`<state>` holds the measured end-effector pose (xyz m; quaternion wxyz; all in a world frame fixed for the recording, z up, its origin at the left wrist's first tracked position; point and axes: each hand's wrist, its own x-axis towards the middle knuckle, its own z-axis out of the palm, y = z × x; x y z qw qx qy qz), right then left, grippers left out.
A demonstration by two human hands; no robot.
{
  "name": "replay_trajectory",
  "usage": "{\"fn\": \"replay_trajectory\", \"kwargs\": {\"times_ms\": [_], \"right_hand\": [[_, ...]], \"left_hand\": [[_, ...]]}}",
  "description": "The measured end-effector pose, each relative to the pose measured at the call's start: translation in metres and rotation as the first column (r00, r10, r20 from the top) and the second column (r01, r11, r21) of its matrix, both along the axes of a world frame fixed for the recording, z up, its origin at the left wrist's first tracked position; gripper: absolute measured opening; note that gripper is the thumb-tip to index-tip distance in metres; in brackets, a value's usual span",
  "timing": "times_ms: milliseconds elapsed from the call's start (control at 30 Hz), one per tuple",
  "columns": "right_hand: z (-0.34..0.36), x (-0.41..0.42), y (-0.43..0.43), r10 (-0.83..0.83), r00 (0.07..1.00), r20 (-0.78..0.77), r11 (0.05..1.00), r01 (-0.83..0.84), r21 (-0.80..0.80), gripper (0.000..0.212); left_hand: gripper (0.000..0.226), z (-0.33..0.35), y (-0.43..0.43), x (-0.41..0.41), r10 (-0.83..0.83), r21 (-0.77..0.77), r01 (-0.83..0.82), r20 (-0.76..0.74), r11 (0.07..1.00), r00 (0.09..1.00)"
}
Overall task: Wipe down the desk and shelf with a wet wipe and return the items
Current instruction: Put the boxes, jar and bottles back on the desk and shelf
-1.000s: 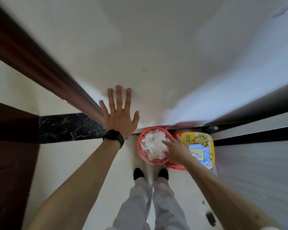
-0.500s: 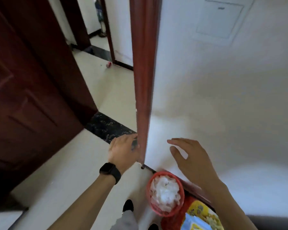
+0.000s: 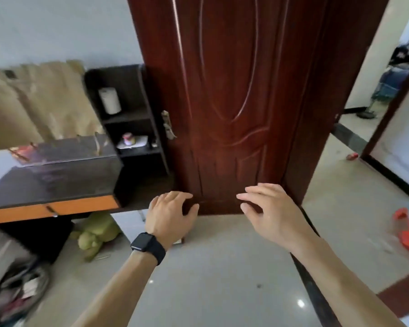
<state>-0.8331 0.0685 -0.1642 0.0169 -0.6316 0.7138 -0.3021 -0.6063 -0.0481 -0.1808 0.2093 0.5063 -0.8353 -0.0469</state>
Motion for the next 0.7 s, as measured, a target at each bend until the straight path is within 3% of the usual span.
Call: {"fn": "replay_trajectory", "kwargs": {"times_ms": [333, 533, 700], "right_hand": [[0.065, 0.186, -0.188, 0.171, 0.982, -0.082, 0.972, -0.181, -0.148, 0.029], [0.051, 0.238, -0.252, 0.127, 0.992, -0.007, 0.967, -0.126, -0.220, 0.025], [0.010, 0.257, -0.318, 0.097, 0.995, -0.039, 0.975, -0.103, -0.199, 0.022]], "left_hand": [[0.043, 0.074, -0.149, 0.229, 0.196, -0.165, -0.184, 0.064, 0.969, 0.978], [0.033, 0.064, -0.213, 0.292, 0.238, -0.174, -0.252, -0.098, 0.952, 0.966], [0.030, 0.020, -0.275, 0.315, 0.276, -0.152, -0.272, 0.010, 0.950, 0.961]]}}
